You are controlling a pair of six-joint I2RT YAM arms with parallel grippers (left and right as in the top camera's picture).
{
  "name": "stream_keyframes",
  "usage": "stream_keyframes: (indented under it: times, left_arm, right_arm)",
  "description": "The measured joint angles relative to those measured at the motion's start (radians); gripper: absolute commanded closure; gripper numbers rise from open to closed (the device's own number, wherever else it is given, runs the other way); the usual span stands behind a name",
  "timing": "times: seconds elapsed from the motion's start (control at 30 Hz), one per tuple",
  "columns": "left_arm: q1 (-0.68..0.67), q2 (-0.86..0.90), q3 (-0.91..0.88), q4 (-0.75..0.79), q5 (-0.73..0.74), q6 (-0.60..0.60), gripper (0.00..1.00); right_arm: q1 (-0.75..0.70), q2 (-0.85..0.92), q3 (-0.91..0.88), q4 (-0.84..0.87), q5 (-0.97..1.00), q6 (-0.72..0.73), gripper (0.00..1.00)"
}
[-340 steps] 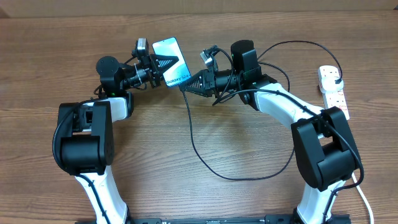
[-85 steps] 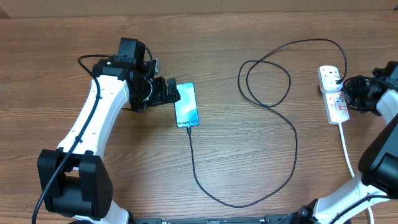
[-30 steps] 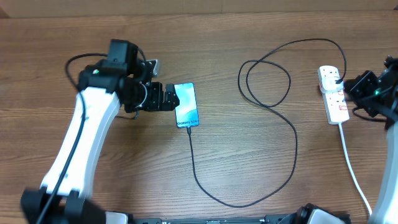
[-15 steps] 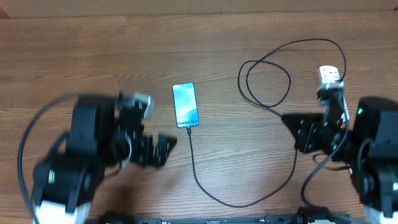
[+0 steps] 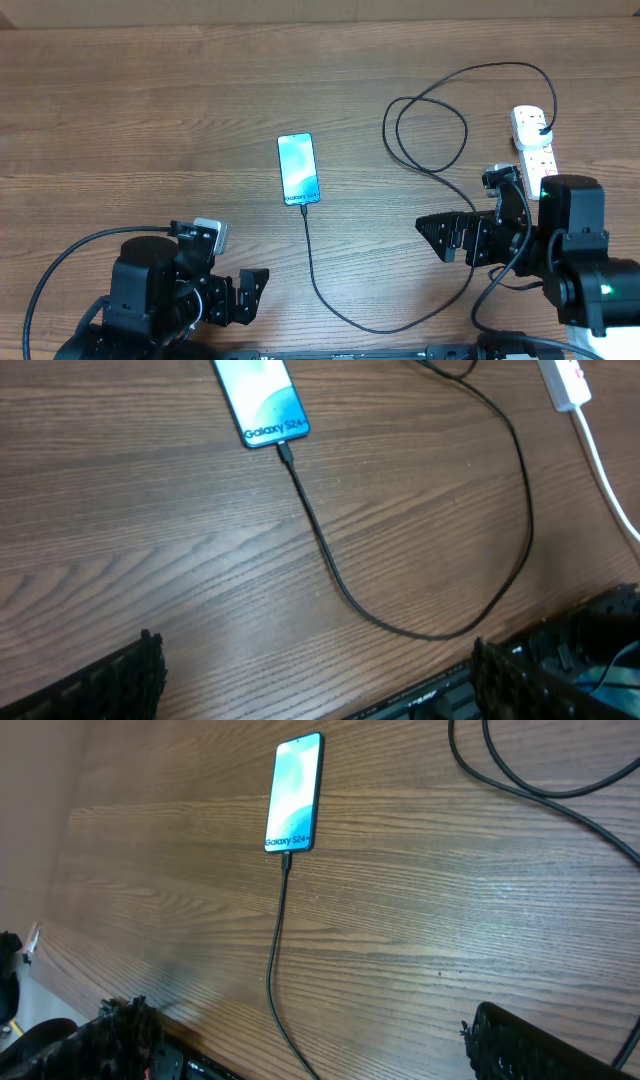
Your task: Plug charger to phone and switch on socket
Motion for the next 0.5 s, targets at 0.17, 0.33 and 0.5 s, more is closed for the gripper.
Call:
stream_keyframes:
  times: [0.17,0.33,0.5]
  left_arm:
    - [0.000,0.000,0.000,0.000,-0.007,-0.013,0.01]
    - [0.000,0.000,0.000,0.000,-0.008,-0.013,0.01]
    - [0.000,0.000,0.000,0.000,-0.008,-0.014,0.00]
  right_arm:
    - [0.000,0.033,0.000,0.000,0.000,-0.001,0.00]
    - [0.000,0.077,0.000,0.000,0.000,0.000,0.00]
    - [0.000,0.137,0.000,0.000,0.000,0.000,0.00]
